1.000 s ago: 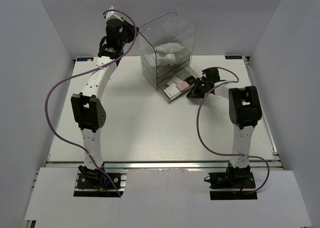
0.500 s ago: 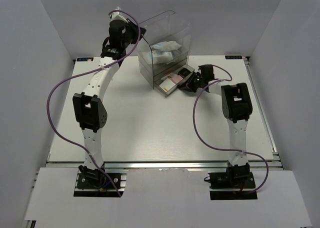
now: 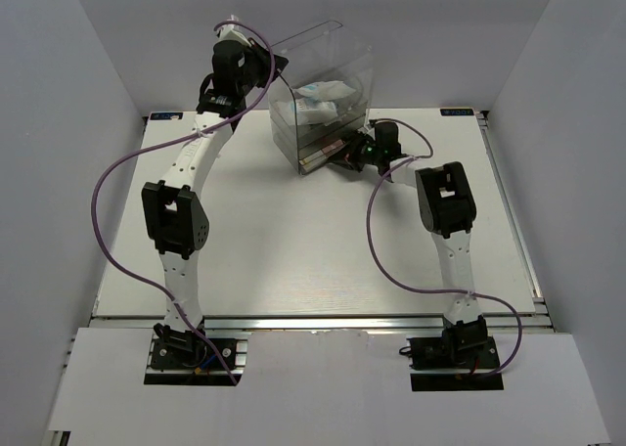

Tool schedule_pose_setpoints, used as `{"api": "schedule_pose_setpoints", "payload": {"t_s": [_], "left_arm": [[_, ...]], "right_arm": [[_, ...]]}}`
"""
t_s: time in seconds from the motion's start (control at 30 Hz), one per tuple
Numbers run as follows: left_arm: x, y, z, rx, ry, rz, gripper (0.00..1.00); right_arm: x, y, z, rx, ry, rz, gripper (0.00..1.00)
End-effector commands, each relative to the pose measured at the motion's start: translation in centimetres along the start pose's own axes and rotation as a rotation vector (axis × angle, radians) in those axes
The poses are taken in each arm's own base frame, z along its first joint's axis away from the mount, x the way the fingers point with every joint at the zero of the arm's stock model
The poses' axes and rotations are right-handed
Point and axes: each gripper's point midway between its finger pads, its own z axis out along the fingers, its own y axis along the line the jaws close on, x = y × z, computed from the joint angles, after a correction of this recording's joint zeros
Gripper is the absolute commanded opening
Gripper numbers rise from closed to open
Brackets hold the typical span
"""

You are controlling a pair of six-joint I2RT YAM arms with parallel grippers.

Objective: Organize the makeup

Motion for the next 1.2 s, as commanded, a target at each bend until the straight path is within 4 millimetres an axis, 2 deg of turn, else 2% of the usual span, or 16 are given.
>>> {"api": "schedule_pose_setpoints", "payload": {"t_s": [0.0, 0.17, 0.3, 0.47, 0.6, 0.67, 0.77, 0.8, 0.83, 0.9, 0.93, 0.97, 1.0, 1.07, 1.13, 1.17], "left_arm": [[2.7, 1.5, -0.8, -0.047, 0.098, -0.004, 0.09], [2.7, 1.6, -1.3, -0.057, 0.105, 0.004, 0.09], [2.6, 1.6, -1.6, -0.062, 0.099, 0.003, 0.09], [1.7, 1.1, -1.9, -0.056, 0.069, 0.009, 0.09], [0.7, 0.4, -2.4, -0.054, 0.04, 0.022, 0.11], [-0.7, -0.4, -3.2, -0.048, -0.004, 0.04, 0.15], [-3.0, -1.9, -4.6, -0.038, -0.074, 0.068, 0.41], [-3.5, -2.2, -5.0, -0.038, -0.091, 0.074, 0.58], [-4.8, -3.1, -6.0, -0.033, -0.124, 0.088, 0.64], [-5.7, -3.6, -6.9, -0.032, -0.152, 0.113, 0.77], [-6.1, -4.0, -7.4, -0.029, -0.165, 0.122, 0.8], [-6.8, -4.6, -8.4, -0.025, -0.185, 0.13, 0.82], [-7.1, -4.9, -9.0, -0.023, -0.194, 0.146, 0.86], [-7.4, -5.7, -11.0, -0.008, -0.209, 0.162, 0.89], [-7.1, -6.0, -12.5, 0.01, -0.21, 0.177, 0.91], [-7.1, -6.5, -13.4, 0.036, -0.216, 0.184, 0.96]], "right_arm": [[-2.7, 2.5, 0.9, -0.079, -0.086, -0.049, 0.05], [-3.5, 3.0, 1.9, -0.11, -0.129, -0.133, 0.12], [-4.5, 3.3, 2.1, -0.129, -0.173, -0.214, 0.25], [-4.6, 3.2, 0.9, -0.148, -0.176, -0.262, 0.32], [-4.1, 2.2, -1.4, -0.117, -0.127, -0.3, 0.34], [-2.8, 2.5, -3.7, -0.114, -0.064, -0.388, 0.36], [-0.3, 2.3, -7.9, -0.098, 0.033, -0.538, 0.51], [0.5, 2.3, -8.8, -0.091, 0.058, -0.591, 0.68], [1.2, 3.7, -10.8, -0.081, 0.078, -0.649, 0.89], [2.4, 2.4, -13.0, -0.026, 0.107, -0.831, 0.89], [2.4, 4.0, -15.0, -0.003, 0.088, -0.89, 0.89], [3.0, 2.7, -16.2, 0.047, 0.108, -0.969, 0.89], [2.0, 4.0, -17.9, 0.103, 0.057, -1.036, 0.89], [2.3, 3.2, -20.0, 0.188, 0.082, -1.093, 0.89], [2.0, 4.1, -22.2, 0.237, 0.069, -1.13, 0.89], [2.2, 3.9, -23.3, 0.256, 0.084, -1.116, 0.89]]}}
